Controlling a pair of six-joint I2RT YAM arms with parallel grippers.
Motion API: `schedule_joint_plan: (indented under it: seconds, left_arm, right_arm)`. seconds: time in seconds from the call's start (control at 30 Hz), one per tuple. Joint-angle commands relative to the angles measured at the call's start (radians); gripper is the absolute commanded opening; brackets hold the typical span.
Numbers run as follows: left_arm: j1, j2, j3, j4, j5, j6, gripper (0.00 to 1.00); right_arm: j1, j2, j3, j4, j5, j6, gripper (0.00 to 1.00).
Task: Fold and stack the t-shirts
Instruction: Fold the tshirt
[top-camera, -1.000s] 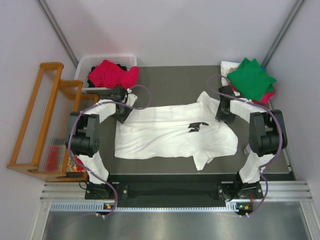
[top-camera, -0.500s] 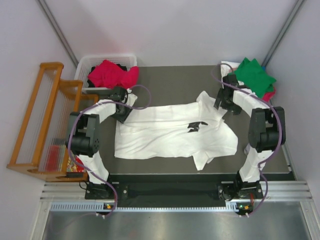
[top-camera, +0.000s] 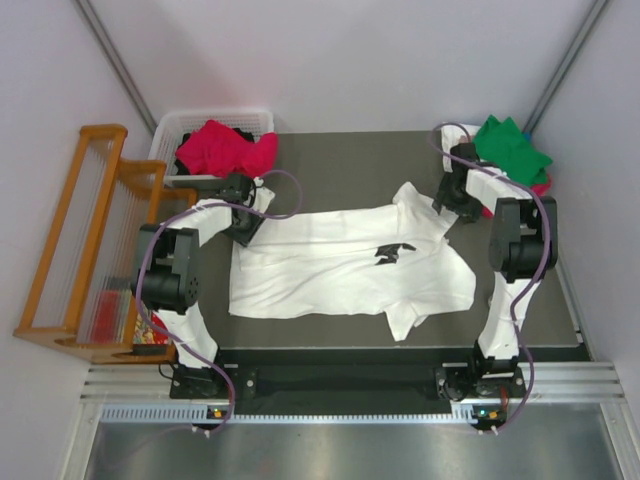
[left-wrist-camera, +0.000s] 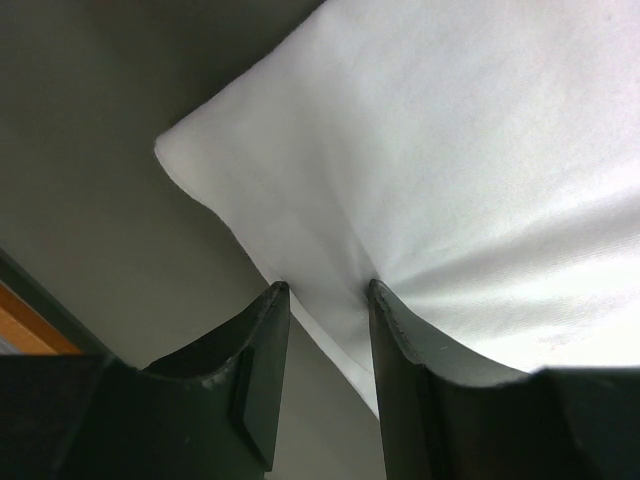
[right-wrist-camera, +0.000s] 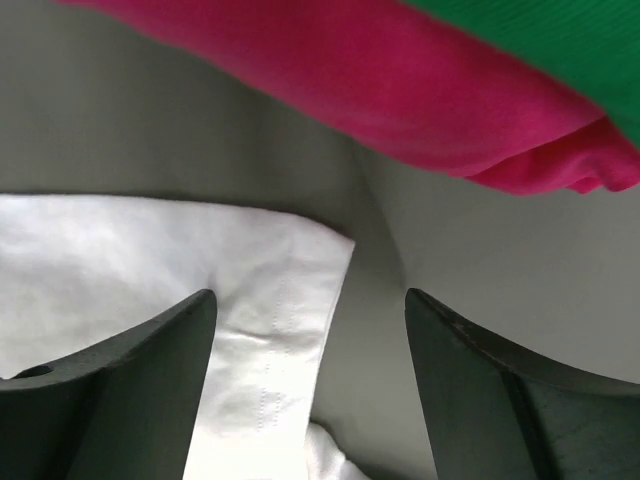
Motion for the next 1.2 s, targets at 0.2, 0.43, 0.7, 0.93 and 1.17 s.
schedule_joint_plan:
  seconds: [0.2,0.43,0.7,0.93,1.17]
  left_arm:
    - [0.004,-0.017,-0.016,-0.025,-0.031,0.008,0.42]
    - [0.004,-0.018,-0.015,-0.029,-0.022,0.005,0.42]
    - [0.004,-0.018,-0.021,-0.029,-0.016,0.007,0.42]
    - [0.004,-0.017,-0.024,-0.024,-0.016,0.004,0.41]
    - [0.004,0.002,-0.013,-0.027,-0.008,-0.004,0.41]
  right_arm:
    - [-0.027,-0.013,-0.001,0.024,0.005,-0.015,0.40]
    - [-0.027,-0.013,-0.026,0.044,-0.004,-0.015,0.09]
    - [-0.025,-0.036,-0.034,0.053,-0.023,-0.019,0.00]
    - [0.011,-0.076,-0.047,0.082,-0.090,-0.040,0.00]
    - [0.286,-0.132,0.003,0.067,-0.122,-0.156,0.00]
